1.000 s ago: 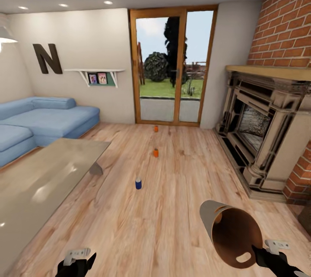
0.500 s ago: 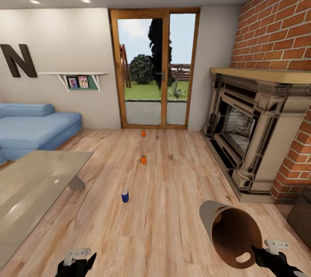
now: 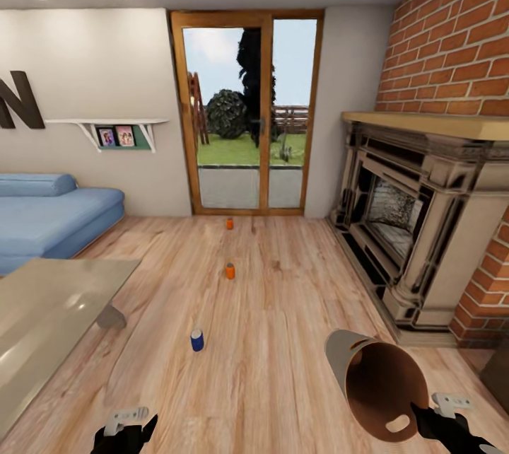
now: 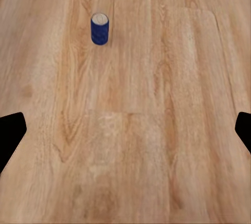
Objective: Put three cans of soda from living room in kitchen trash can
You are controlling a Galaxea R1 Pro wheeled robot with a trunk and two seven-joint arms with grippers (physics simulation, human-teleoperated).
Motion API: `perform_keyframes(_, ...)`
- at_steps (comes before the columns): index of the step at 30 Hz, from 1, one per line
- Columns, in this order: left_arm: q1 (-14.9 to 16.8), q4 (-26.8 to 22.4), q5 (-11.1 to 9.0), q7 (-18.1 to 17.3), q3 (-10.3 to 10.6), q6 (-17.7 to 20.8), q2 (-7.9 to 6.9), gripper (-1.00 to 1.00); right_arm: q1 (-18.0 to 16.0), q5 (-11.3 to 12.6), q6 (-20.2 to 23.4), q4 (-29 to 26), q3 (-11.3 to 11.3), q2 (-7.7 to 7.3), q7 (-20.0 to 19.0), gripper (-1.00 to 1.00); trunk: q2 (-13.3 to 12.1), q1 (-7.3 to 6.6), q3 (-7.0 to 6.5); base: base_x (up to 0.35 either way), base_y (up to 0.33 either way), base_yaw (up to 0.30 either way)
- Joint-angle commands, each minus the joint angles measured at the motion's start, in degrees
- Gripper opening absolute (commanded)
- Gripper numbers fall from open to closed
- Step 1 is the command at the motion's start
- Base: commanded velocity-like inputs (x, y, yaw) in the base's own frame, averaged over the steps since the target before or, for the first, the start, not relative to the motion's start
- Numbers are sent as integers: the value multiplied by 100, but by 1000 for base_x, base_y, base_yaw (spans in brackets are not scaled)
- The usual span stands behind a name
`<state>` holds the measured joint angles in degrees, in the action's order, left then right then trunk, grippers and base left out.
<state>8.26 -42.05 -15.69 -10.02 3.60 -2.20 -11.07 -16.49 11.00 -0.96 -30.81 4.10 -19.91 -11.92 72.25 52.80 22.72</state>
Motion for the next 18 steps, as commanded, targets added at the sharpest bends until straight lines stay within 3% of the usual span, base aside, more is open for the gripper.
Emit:
perform_keyframes(1,0,1,1,0,0,0,0,100,-4,26,0,-13,7,1,-4,-100,0,0,-1,322,73,0)
perform_keyframes(8,0,4,-1,0,-3,0,0,100,-4,25,0,-13,-4,7,-4,-100,0,0,-5,322,99,-14)
perform_keyframes(18,0,4,-4,-4,-8,0,0,100,-4,25,0,22,-13,13,0,-100,0,0,-66,322,110,-137)
